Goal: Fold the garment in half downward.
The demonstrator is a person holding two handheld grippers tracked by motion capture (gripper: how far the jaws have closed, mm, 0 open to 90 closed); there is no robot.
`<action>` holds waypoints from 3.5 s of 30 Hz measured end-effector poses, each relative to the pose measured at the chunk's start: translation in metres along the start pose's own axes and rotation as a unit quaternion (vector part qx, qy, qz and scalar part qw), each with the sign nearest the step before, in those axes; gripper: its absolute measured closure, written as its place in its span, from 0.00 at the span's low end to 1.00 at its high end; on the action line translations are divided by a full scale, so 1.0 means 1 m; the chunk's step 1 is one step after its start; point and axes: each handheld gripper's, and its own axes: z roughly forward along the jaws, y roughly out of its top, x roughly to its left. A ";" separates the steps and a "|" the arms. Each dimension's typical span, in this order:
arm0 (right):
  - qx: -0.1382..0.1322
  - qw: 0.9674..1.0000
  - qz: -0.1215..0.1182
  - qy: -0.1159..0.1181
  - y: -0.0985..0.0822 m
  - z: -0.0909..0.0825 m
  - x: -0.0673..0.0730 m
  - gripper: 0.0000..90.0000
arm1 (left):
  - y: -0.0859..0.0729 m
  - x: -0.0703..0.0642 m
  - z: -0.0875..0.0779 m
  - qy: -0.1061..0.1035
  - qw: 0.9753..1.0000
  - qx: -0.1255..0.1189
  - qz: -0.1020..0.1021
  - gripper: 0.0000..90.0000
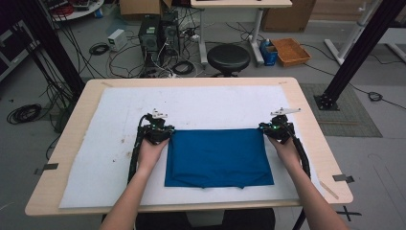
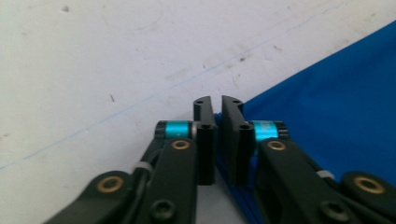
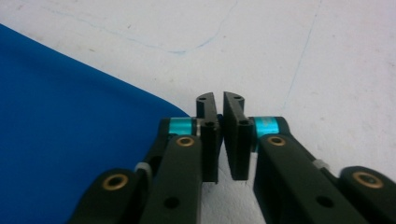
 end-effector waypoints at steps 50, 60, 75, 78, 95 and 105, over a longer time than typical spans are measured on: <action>-0.108 0.993 0.019 0.040 0.001 -0.074 -0.012 0.27 | -0.005 0.000 -0.087 -0.128 0.984 -0.122 0.004 0.45; -0.110 0.993 0.008 0.042 0.002 -0.075 -0.009 0.29 | -0.006 0.002 -0.093 -0.153 0.977 -0.150 -0.020 0.48; -0.108 0.993 0.008 0.043 0.002 -0.074 -0.007 0.29 | -0.011 -0.009 -0.091 -0.155 0.971 -0.182 0.018 0.50; -0.108 0.993 0.009 0.042 0.002 -0.073 -0.008 0.29 | -0.009 -0.010 -0.090 -0.162 0.970 -0.183 0.009 0.50; -0.105 0.994 0.007 0.040 0.004 -0.069 -0.007 0.29 | -0.006 -0.012 -0.093 -0.142 0.975 -0.172 0.019 0.44; -0.107 0.994 0.011 0.037 0.004 -0.069 -0.009 0.29 | -0.006 -0.014 -0.093 -0.127 0.978 -0.164 0.032 0.42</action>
